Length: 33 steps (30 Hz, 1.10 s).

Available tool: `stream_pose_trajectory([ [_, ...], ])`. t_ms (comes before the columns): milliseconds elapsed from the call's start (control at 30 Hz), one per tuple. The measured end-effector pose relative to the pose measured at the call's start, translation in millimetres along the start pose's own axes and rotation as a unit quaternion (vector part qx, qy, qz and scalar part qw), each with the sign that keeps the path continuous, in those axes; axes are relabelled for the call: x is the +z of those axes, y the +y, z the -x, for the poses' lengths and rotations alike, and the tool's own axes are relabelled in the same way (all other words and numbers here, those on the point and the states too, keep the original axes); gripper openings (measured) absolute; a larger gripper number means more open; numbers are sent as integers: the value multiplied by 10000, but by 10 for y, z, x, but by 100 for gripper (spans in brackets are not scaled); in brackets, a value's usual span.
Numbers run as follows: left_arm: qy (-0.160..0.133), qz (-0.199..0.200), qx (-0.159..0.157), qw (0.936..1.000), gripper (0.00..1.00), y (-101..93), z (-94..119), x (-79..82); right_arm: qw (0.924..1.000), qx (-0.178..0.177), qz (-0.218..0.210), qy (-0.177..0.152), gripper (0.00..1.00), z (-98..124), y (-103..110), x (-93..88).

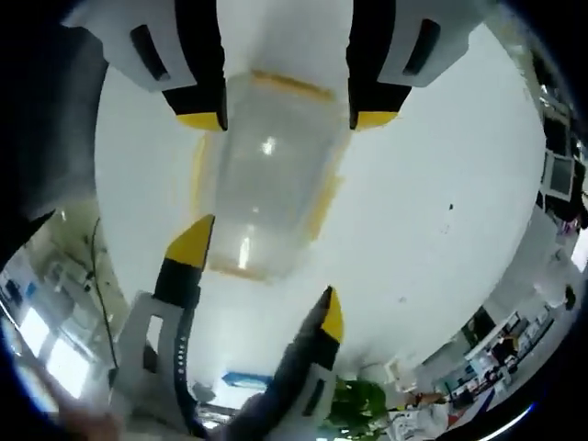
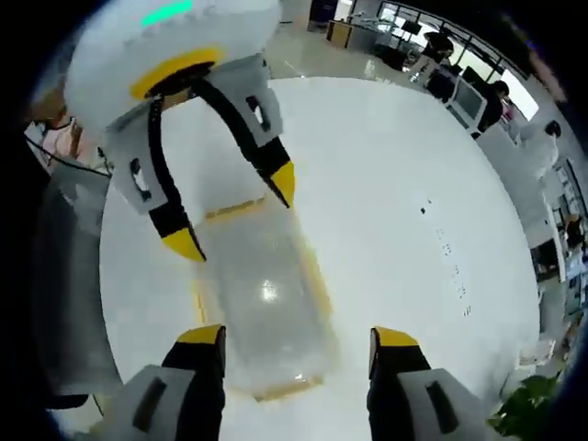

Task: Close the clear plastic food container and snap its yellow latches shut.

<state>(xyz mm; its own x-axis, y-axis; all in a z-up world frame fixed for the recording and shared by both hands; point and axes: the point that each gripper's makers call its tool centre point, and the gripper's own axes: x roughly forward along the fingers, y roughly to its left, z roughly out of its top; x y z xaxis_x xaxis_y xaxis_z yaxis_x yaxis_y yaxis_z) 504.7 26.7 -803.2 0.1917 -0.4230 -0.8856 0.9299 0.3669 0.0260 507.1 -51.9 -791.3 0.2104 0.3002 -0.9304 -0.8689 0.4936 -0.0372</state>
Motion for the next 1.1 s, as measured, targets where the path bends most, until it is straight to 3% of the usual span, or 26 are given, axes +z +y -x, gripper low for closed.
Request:
stream_pose_trajectory([
  [33,-147,500,213,9984,51,60,10,37,9994,-63,-335,-43,61,3,-11,-26],
  [100,-273,880,202,9955,50,46,21,46,9961,-130,-867,-138,61,4,-16,-56],
  [167,-130,1248,341,9915,51,65,29,-27,9881,-236,-1490,-288,61,5,-12,-81],
  [233,-184,1507,481,9872,49,81,36,-26,9839,-344,-1728,-303,61,6,-1,-115],
  [300,-436,1803,618,9807,42,89,63,31,9774,-570,-2018,-276,60,23,2,-162],
  [367,-527,2040,700,9750,42,79,63,55,9697,-820,-2221,-601,56,50,-43,-92],
  [500,-354,2001,644,9770,42,3,38,41,9695,-788,-2247,-584,55,61,-1,-74],
  [567,-409,1958,692,9773,40,28,59,59,9699,-795,-2230,-571,56,72,-20,-83],
  [700,-579,2335,608,9687,41,55,85,51,9721,-911,-2043,-704,54,117,-74,-118],
  [767,-691,2454,746,9641,44,104,86,20,9633,-799,-2375,-964,55,115,-60,-111],
  [833,-923,2825,792,9515,45,126,89,9,9518,-797,-2714,-1187,58,121,-86,-136],
  [867,-1108,3088,745,9417,43,121,99,16,9426,-895,-2927,-1338,58,141,-127,-156],
  [900,-1200,3197,769,9367,42,135,105,7,9386,-963,-2979,-1446,57,154,-154,-163],
  [967,-1384,3403,808,9265,42,162,109,-5,9232,-960,-3257,-1798,57,182,-176,-133],
  [1000,-1457,3527,743,9214,43,143,91,-21,9138,-972,-3435,-1939,58,198,-175,-138],
  [1033,-1452,3646,734,9168,45,134,79,-45,9111,-954,-3476,-2001,58,201,-170,-133],
  [1100,-1733,3966,516,9000,46,94,70,-1,8927,-833,-3799,-2278,58,206,-152,-115],
])
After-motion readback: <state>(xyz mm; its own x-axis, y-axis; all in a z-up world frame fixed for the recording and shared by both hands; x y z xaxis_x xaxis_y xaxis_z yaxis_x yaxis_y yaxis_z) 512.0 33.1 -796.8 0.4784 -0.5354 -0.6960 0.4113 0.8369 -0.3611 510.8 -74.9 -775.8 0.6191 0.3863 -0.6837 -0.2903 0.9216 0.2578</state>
